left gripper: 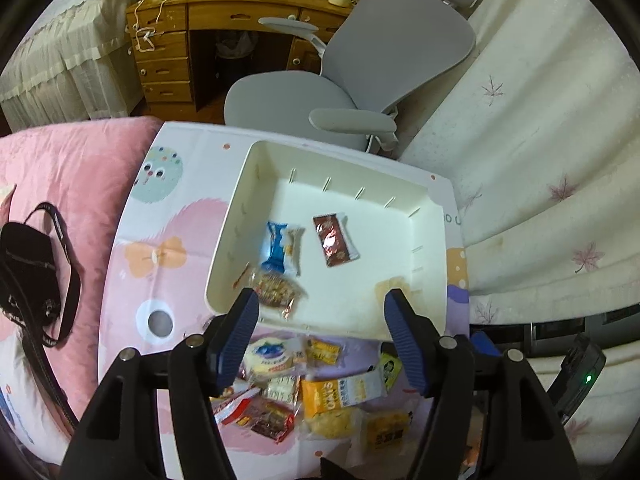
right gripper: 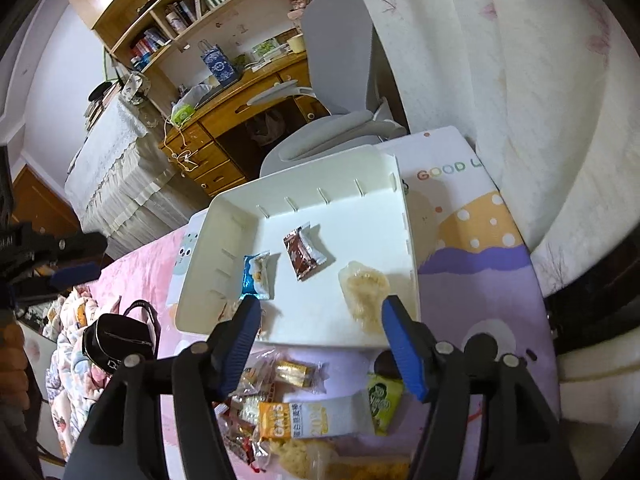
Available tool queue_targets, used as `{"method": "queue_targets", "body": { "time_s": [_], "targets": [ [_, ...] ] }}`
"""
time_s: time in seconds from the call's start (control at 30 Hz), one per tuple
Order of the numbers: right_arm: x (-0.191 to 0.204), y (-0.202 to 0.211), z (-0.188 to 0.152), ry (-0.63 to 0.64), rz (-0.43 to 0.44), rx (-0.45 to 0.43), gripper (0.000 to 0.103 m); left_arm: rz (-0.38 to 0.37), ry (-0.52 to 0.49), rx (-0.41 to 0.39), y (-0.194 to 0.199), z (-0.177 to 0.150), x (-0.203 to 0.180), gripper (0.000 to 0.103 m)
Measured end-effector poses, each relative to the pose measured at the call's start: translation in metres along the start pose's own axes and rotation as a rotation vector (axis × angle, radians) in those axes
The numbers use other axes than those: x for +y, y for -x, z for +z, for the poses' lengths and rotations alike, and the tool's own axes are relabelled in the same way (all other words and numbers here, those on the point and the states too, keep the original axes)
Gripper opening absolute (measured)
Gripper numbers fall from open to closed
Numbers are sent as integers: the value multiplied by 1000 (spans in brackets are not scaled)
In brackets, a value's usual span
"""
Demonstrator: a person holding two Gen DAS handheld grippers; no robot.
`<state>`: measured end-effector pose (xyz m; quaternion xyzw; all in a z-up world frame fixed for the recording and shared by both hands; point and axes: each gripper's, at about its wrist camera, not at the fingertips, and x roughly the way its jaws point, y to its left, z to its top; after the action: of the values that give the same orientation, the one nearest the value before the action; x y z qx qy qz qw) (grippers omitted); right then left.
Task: Organize snacks
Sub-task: 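Move the right tool to the yellow crab-roe snack bag while the left tool reaches the grey chip bag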
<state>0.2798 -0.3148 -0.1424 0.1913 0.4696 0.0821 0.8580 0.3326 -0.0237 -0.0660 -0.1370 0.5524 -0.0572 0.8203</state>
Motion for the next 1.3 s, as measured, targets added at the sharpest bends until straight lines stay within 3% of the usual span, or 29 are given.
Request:
{"method": "queue_targets", "body": {
  "time_s": [0.37,0.57,1.17,1.3],
  "targets": [
    [-8,27,-31,-147,-66,3,67,-36,-32,73,8,-35,49,66],
    [-8,47,-58,-236,-150,-22,68,-61,-72,107,14,-46,79,66],
    [24,83,-146,-564,-241,-130,86,-105,-341,250,2,-74,135,73],
    [22,80,-164,-654,-249,-113,89,-99,-387,281,-8,-78,140,74]
  ]
}}
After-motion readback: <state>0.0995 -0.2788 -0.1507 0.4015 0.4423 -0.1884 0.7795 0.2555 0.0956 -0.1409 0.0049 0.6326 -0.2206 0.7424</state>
